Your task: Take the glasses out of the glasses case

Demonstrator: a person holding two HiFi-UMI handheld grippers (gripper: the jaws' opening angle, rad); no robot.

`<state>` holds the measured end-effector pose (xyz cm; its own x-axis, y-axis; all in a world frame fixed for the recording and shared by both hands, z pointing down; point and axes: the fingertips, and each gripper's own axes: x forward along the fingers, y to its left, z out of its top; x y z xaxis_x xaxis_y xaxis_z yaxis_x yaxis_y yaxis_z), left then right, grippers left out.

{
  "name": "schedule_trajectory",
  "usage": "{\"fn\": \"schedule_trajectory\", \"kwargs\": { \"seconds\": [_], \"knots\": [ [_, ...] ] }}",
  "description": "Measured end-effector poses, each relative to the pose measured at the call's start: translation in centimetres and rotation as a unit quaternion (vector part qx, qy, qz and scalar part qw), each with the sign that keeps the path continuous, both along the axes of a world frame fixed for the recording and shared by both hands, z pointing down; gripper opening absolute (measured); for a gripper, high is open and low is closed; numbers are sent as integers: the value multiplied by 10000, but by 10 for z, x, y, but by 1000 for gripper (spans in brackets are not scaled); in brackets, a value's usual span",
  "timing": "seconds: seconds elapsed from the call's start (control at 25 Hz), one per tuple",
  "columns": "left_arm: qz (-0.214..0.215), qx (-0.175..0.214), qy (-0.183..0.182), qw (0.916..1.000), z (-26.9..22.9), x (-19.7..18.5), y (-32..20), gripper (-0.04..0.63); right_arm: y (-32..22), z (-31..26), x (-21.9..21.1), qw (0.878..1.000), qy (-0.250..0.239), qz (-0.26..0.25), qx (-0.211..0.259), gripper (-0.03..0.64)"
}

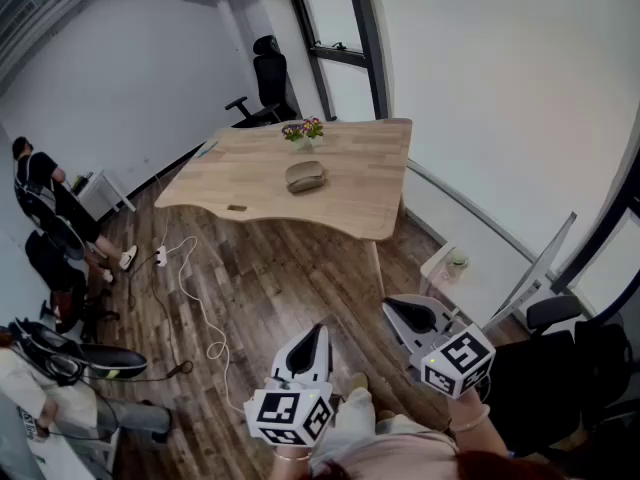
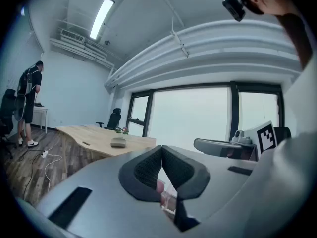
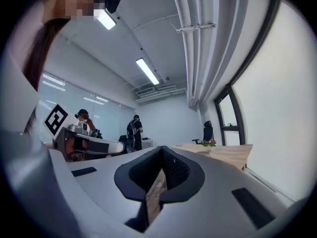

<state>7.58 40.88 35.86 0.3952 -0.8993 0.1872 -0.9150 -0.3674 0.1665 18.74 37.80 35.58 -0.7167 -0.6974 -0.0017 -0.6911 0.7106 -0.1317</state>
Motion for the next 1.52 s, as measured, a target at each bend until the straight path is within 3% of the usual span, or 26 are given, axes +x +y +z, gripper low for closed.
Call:
{"fn": "schedule_trajectory", "kwargs": {
  "seconds": [0.24,0.6,1.52],
  "knots": [
    [40,10,30,10000,4,0,-7,0,-7,-5,0,9996,-251,67,140,0],
    [96,-53,124,9999,14,-18,-36,0,-37,1,-11,9991,-168,234,312,0],
    [219,-58,329,9992,35,-77,-151,0,-150,25,-77,9993,8,303,209,0]
  ]
}}
